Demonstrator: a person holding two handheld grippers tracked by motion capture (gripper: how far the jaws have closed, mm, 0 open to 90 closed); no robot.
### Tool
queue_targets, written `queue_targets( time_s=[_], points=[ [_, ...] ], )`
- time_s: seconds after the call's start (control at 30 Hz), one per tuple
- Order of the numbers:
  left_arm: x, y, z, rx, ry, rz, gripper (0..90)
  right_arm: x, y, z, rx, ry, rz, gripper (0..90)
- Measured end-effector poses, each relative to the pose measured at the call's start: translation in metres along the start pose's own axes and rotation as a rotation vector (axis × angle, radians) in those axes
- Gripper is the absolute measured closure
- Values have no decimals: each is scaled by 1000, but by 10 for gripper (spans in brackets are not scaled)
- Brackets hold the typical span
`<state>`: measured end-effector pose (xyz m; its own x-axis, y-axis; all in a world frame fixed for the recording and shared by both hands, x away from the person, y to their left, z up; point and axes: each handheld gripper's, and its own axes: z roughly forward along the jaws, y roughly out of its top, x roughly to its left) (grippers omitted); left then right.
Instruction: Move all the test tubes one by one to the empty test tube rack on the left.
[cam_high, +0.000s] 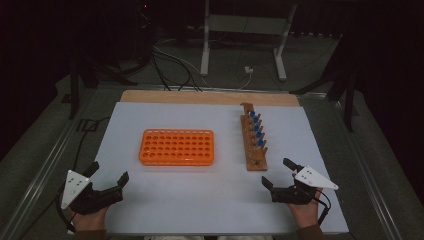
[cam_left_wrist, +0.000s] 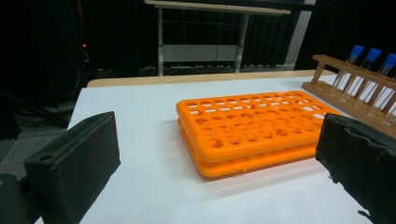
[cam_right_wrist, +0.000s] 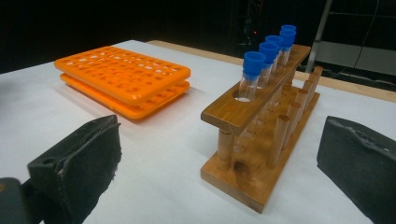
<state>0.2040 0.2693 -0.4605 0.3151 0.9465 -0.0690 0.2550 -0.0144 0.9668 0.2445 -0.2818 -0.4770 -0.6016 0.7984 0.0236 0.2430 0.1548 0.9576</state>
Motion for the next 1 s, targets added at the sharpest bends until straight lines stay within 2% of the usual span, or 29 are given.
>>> queue_targets(
  time_s=[0.53,0.8,0.9,1.0],
  points=[
    [0,-1,1,0,5,-1,6,-1,3,-1,-13,-4,14,1],
    [-1,-3,2,7,10,-3,6,-2,18,1,-19,2,-20,1],
    [-1,-3,3,12,10,-2,6,-7,23,7,-6,31,1,1],
    [-1,-4,4,17,10,-1,6,-11,26,10,-2,26,2,1]
  ],
)
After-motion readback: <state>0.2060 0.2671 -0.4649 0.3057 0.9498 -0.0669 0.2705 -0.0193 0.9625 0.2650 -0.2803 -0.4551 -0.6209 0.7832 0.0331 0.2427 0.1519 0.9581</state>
